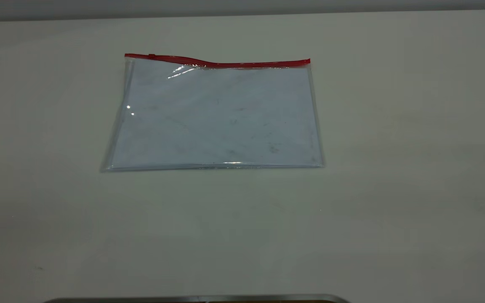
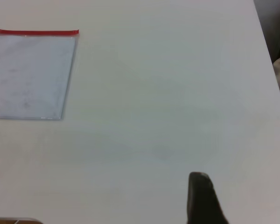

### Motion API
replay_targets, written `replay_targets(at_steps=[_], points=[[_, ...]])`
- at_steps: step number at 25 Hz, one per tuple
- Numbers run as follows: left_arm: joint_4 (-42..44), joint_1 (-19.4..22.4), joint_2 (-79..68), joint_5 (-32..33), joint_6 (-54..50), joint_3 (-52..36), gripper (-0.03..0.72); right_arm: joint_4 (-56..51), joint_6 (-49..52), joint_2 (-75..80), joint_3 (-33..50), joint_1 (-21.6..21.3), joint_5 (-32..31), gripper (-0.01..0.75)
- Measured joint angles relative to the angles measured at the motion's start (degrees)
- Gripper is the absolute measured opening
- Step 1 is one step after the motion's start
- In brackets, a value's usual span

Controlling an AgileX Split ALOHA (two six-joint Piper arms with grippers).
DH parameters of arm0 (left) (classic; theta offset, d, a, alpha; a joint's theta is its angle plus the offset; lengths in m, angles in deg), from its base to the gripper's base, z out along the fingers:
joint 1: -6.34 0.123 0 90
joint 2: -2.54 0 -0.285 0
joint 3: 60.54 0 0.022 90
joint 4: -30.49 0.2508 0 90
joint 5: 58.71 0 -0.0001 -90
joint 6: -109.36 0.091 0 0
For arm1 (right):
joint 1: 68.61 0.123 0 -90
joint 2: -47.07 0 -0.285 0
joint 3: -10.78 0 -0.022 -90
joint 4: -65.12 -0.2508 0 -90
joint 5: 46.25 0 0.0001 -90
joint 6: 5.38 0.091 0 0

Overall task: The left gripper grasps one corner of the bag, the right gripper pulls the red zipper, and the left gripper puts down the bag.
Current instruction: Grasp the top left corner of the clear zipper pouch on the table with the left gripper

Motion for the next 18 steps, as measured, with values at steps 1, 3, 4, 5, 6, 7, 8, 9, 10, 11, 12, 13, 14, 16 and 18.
replay_targets(at_steps=[1, 3, 4, 5, 6, 7, 8, 9, 10, 11, 12, 13, 14, 16, 18], points=[[0.0, 0.0, 0.0, 0.0, 0.0, 0.0, 0.407, 0.0, 0.0, 0.0, 0.0, 0.0, 0.0, 0.467], [0.0, 0.0, 0.0, 0.0, 0.0, 0.0, 0.407, 0.0, 0.0, 0.0, 0.0, 0.0, 0.0, 0.467], [0.0, 0.0, 0.0, 0.0, 0.0, 0.0, 0.407, 0.0, 0.0, 0.0, 0.0, 0.0, 0.0, 0.467], [0.0, 0.0, 0.0, 0.0, 0.0, 0.0, 0.407, 0.0, 0.0, 0.0, 0.0, 0.0, 0.0, 0.467], [0.0, 0.0, 0.0, 0.0, 0.0, 0.0, 0.407, 0.0, 0.0, 0.0, 0.0, 0.0, 0.0, 0.467], [0.0, 0.0, 0.0, 0.0, 0.0, 0.0, 0.407, 0.0, 0.0, 0.0, 0.0, 0.0, 0.0, 0.467], [0.0, 0.0, 0.0, 0.0, 0.0, 0.0, 0.407, 0.0, 0.0, 0.0, 0.0, 0.0, 0.0, 0.467], [0.0, 0.0, 0.0, 0.0, 0.0, 0.0, 0.407, 0.0, 0.0, 0.0, 0.0, 0.0, 0.0, 0.467], [0.0, 0.0, 0.0, 0.0, 0.0, 0.0, 0.407, 0.0, 0.0, 0.0, 0.0, 0.0, 0.0, 0.467], [0.0, 0.0, 0.0, 0.0, 0.0, 0.0, 0.407, 0.0, 0.0, 0.0, 0.0, 0.0, 0.0, 0.467], [0.0, 0.0, 0.0, 0.0, 0.0, 0.0, 0.407, 0.1, 0.0, 0.0, 0.0, 0.0, 0.0, 0.467], [0.0, 0.0, 0.0, 0.0, 0.0, 0.0, 0.407, 0.3, 0.0, 0.0, 0.0, 0.0, 0.3, 0.467], [0.0, 0.0, 0.0, 0.0, 0.0, 0.0, 0.407, 0.5, 0.0, 0.0, 0.0, 0.0, 0.8, 0.467], [0.0, 0.0, 0.0, 0.0, -0.1, 0.0, 0.407, 0.7, 0.0, 0.0, 0.0, 0.0, 2.3, 0.467], [0.0, 0.0, 0.0, -0.1, -0.5, 0.0, 0.407, 0.7, 0.0, 0.0, 0.0, 0.0, 3.1, 0.464]])
